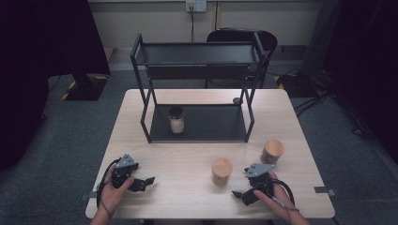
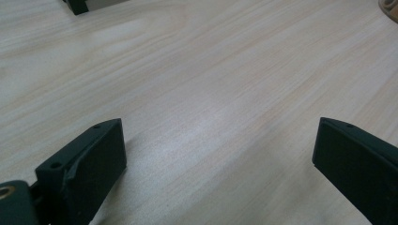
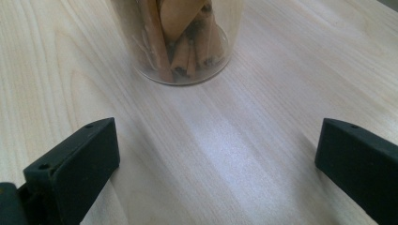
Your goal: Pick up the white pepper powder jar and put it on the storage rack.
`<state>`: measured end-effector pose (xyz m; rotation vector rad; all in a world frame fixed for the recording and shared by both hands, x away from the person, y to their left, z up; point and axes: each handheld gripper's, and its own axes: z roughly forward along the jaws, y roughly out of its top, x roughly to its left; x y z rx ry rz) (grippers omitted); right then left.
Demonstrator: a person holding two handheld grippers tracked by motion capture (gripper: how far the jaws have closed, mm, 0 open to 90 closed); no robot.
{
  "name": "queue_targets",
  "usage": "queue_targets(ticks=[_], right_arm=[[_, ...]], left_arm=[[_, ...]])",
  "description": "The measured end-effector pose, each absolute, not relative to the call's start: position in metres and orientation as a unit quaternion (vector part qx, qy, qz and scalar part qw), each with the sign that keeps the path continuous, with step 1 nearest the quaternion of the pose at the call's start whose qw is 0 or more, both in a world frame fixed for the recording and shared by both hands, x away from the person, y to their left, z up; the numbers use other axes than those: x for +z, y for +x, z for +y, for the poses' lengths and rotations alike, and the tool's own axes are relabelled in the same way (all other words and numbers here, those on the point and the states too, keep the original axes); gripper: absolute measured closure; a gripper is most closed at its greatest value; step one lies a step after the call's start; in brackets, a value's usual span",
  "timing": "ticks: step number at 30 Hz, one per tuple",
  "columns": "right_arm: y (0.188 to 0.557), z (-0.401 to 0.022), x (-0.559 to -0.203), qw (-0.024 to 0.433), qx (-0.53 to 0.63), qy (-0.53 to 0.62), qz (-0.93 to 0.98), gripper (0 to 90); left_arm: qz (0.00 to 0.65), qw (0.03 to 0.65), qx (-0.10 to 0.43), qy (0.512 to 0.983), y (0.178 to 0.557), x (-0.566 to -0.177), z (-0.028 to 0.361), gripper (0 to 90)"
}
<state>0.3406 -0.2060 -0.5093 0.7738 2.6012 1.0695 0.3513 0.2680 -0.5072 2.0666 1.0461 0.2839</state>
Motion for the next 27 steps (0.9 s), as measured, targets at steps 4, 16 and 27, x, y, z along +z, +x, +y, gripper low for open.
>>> queue_targets(ticks=[4,16,27], right_arm=[[0.3406,-0.206,-0.5093,0.112,0.364,0.264,0.886,0.0],[0.3406,-0.206,-0.5093,0.112,0.364,0.264,0.886,0.0],[0.3405,-0.206,-0.5093,0.112,0.364,0.264,0.886,0.0]], left_arm=[[0.41,0.391,0.115,0.816,0.3501,-0.5075,0.2691,2.9],[0.397,0.384,0.131,0.823,0.3477,-0.5096,0.2689,1.7],[0.37,0.355,0.153,0.845,0.3454,-0.5105,0.2639,0.2]])
